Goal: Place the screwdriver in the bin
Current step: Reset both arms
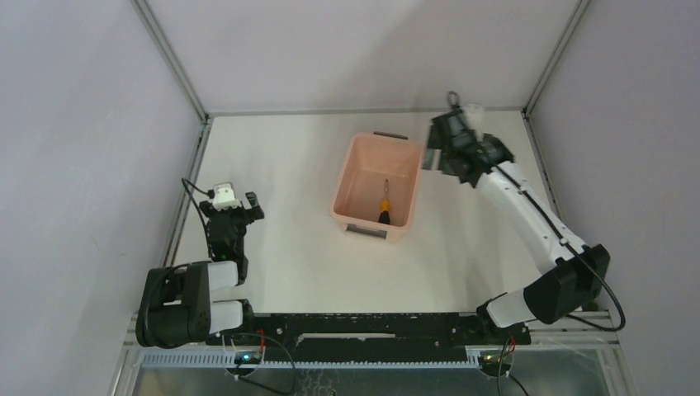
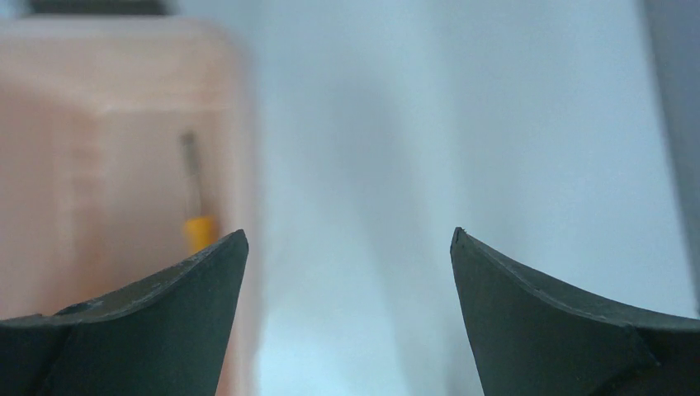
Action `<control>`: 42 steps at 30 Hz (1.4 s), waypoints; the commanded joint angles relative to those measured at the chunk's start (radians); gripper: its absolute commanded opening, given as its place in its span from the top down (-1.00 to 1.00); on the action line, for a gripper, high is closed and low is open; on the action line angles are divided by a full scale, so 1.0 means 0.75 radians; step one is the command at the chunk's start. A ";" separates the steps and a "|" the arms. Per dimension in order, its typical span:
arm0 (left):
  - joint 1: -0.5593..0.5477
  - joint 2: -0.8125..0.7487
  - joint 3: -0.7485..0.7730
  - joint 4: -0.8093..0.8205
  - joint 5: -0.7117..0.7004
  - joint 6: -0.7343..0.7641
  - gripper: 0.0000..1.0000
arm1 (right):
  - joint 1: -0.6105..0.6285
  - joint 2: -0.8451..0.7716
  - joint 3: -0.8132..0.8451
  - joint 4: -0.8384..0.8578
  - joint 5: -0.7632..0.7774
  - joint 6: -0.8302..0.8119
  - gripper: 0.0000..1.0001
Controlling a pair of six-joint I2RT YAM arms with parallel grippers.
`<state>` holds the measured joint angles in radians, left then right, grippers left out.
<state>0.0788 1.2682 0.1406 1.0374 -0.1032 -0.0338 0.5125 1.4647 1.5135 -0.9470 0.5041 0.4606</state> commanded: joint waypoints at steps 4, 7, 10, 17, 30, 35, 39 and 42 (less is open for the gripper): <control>-0.008 -0.016 0.060 0.046 -0.014 0.023 -0.99 | -0.460 -0.257 -0.188 0.021 -0.076 -0.209 -0.99; -0.008 -0.015 0.059 0.046 -0.013 0.023 -0.99 | -0.573 -0.310 -0.241 0.056 -0.100 -0.261 -0.99; -0.006 -0.016 0.061 0.046 -0.014 0.023 -0.99 | -0.634 -0.349 -0.294 0.089 -0.096 -0.302 -0.99; -0.009 -0.015 0.059 0.046 -0.014 0.023 -1.00 | -0.718 -0.401 -0.327 0.142 -0.178 -0.324 -0.99; -0.008 -0.014 0.059 0.046 -0.014 0.023 -0.99 | -0.720 -0.442 -0.326 0.161 -0.239 -0.319 -0.99; -0.007 -0.015 0.059 0.046 -0.014 0.023 -1.00 | -0.719 -0.469 -0.327 0.168 -0.265 -0.315 -0.99; -0.008 -0.016 0.059 0.046 -0.014 0.023 -1.00 | -0.720 -0.480 -0.327 0.170 -0.269 -0.311 -0.99; -0.007 -0.016 0.058 0.046 -0.014 0.023 -1.00 | -0.719 -0.484 -0.327 0.173 -0.291 -0.312 -0.99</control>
<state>0.0788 1.2682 0.1406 1.0374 -0.1032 -0.0334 -0.0193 1.1240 1.2636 -0.8551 0.3054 0.2363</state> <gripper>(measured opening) 0.996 0.993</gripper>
